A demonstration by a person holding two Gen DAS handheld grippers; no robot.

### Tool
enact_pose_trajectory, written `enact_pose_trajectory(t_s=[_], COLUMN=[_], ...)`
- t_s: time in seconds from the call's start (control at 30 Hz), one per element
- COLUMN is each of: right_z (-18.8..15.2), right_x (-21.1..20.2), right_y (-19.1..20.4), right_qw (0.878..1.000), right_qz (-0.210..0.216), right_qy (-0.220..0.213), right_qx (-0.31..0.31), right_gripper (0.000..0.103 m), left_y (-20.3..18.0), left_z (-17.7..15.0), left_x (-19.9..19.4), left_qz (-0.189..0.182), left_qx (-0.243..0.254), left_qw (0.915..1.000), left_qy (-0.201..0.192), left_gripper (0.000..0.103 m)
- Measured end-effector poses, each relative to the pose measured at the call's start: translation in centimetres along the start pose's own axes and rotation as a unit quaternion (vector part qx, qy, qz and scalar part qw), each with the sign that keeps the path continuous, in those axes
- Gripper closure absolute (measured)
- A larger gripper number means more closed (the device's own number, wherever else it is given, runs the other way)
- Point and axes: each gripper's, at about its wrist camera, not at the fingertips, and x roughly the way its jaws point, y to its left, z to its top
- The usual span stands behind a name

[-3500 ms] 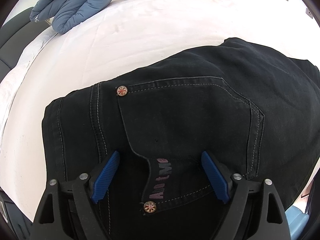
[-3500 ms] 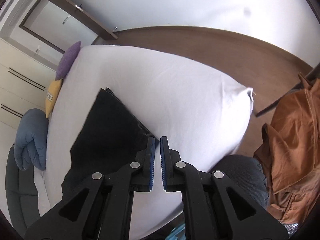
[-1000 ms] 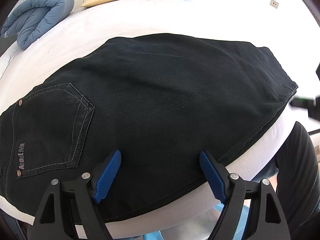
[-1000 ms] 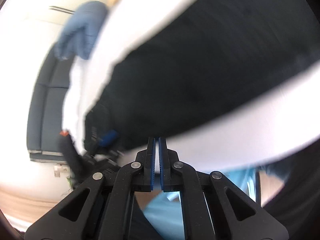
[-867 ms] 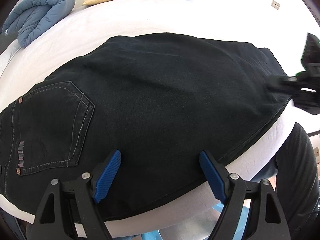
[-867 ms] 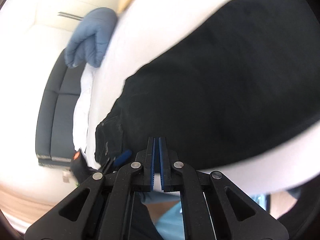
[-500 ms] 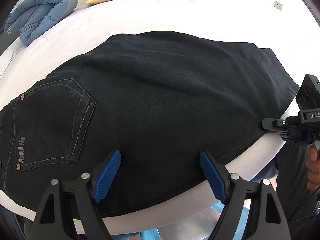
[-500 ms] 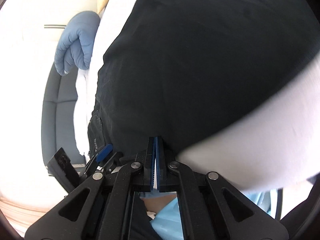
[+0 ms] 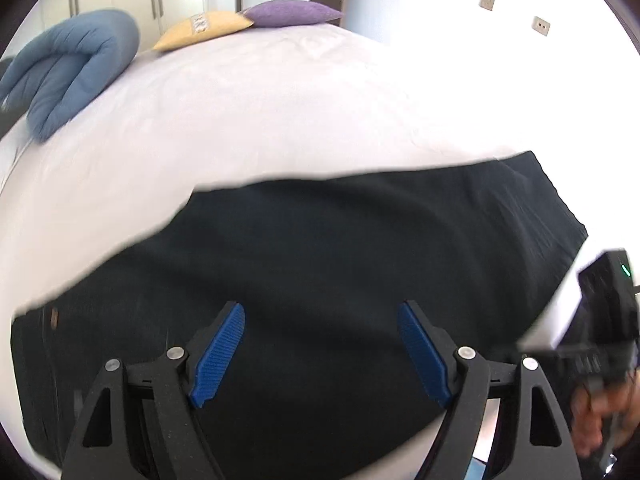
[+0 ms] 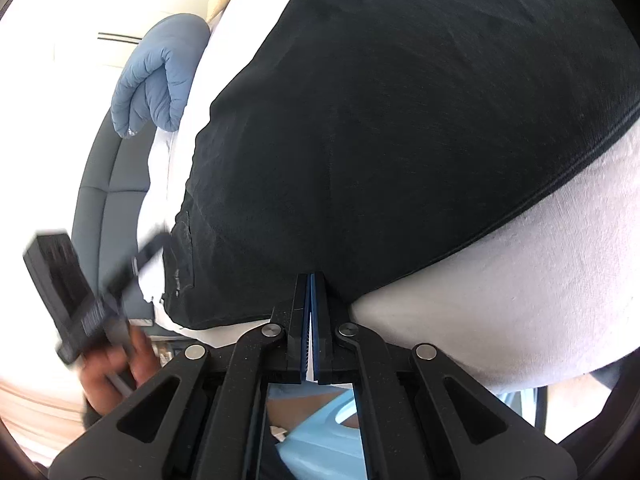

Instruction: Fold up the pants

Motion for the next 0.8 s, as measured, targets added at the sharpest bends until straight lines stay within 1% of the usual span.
enact_pose_trajectory(t_s=[0.03,0.1,0.13,0.17,0.2,0.27,0.33,0.37,0.4,0.43,0.5,0.57,0.6,0.63,0.67,0.7,0.73,0.8], right_z=[0.1,0.1,0.1,0.2,0.2,0.4,1.0,1.6,2.2,3.3,4.8,6.6,7.5,8.3,9.1,9.7,10.6,12.4], right_x=[0.0,-0.2,-0.3,-0.6,-1.0,-1.8,-2.9,-3.0,-2.9,-2.2,-0.3,2.9,4.8,6.9,8.8,10.4,12.2,15.6], right_y=[0.1,-0.1,-0.2,-0.3,-0.3,0.6,1.9,2.8,3.9,5.7,8.9,12.2,13.4,14.5,15.4,16.0,16.2,15.0], right_qw=[1.0,1.0,1.0,1.0,1.0,1.0,0.999,0.999,0.999,0.998,0.995,0.99,0.989,0.989,0.987,0.986,0.985,0.989], right_qz=[-0.001,0.002,0.004,0.004,0.001,-0.019,-0.038,-0.039,-0.033,-0.022,-0.009,0.021,0.026,0.013,0.011,0.019,0.022,-0.01], right_qy=[0.0,0.001,0.004,0.006,0.005,-0.003,-0.011,-0.011,-0.009,-0.003,0.01,0.033,0.046,0.053,0.058,0.062,0.063,0.073], right_qx=[-0.001,0.001,0.004,0.009,0.015,0.011,-0.009,-0.017,-0.029,-0.054,-0.098,-0.134,-0.139,-0.14,-0.146,-0.154,-0.156,-0.128], right_gripper=[0.103,0.103,0.103,0.103,0.103,0.103,0.103,0.098,0.098,0.098,0.098,0.098,0.098,0.098,0.098,0.098,0.098,0.098], left_y=[0.4,2.3,3.0,4.2,5.2,7.1,9.2,10.3,10.9,11.1,10.8,10.6,10.9,11.2,11.4,11.8,11.8,11.5], left_z=[0.8,1.5,1.3,1.0,0.9,0.1,-0.9,-1.5,-1.9,-2.1,-1.9,-1.8,-1.9,-2.3,-2.5,-2.8,-3.2,-3.6], left_x=[1.4,4.7,5.5,6.1,5.9,5.2,4.4,4.3,4.2,4.3,4.4,4.3,4.0,3.6,3.6,3.6,3.6,3.8], left_qz=[0.002,0.015,0.023,0.02,0.011,0.031,0.032,0.023,0.007,0.001,0.01,0.013,0.007,-0.004,-0.011,-0.017,-0.018,-0.009], left_qx=[0.001,-0.007,-0.011,-0.022,-0.034,-0.047,-0.072,-0.085,-0.092,-0.093,-0.087,-0.095,-0.105,-0.12,-0.128,-0.133,-0.131,-0.114], left_qw=[1.0,0.9991,0.9984,0.998,0.9983,0.9975,0.9962,0.9956,0.9955,0.9955,0.9961,0.9954,0.9943,0.9924,0.9911,0.9901,0.9901,0.9919], left_qy=[0.009,0.04,0.052,0.056,0.045,0.042,0.035,0.032,0.023,0.018,0.013,-0.003,-0.014,-0.028,-0.036,-0.041,-0.046,-0.056], left_gripper=[0.022,0.028,0.034,0.034,0.034,0.034,0.034,0.034,0.035,0.035,0.035,0.034,0.033,0.033,0.033,0.033,0.034,0.033])
